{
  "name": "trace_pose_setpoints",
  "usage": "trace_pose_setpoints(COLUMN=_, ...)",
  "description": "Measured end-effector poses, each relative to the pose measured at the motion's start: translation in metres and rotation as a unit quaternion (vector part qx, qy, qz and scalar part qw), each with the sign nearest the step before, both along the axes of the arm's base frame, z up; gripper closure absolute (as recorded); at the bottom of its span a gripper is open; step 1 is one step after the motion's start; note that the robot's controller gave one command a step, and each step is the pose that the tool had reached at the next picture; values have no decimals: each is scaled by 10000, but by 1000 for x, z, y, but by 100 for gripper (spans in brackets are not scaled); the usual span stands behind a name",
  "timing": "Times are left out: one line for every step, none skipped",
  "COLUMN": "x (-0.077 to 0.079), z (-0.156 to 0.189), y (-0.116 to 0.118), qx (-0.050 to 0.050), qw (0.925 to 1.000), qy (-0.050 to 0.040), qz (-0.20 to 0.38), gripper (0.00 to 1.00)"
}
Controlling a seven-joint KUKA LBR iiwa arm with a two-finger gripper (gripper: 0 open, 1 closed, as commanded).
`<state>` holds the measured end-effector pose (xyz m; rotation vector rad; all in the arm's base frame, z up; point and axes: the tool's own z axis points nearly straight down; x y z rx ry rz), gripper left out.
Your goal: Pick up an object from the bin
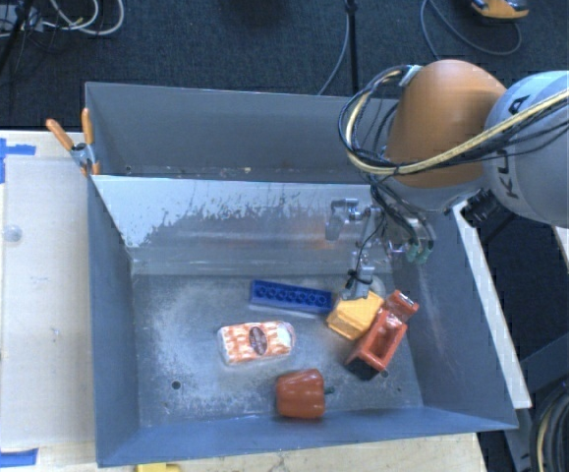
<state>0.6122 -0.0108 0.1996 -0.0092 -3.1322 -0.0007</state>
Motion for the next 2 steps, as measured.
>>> trace_pose_setpoints(x=1, z=5, y=0, qx=0, qw=10000, qy=-38, qz=0, gripper=0)
trace_pose_setpoints(x=-6, z=-43, y=13, qx=-1, qw=9999, qy=-51, qz=113, gripper=0)
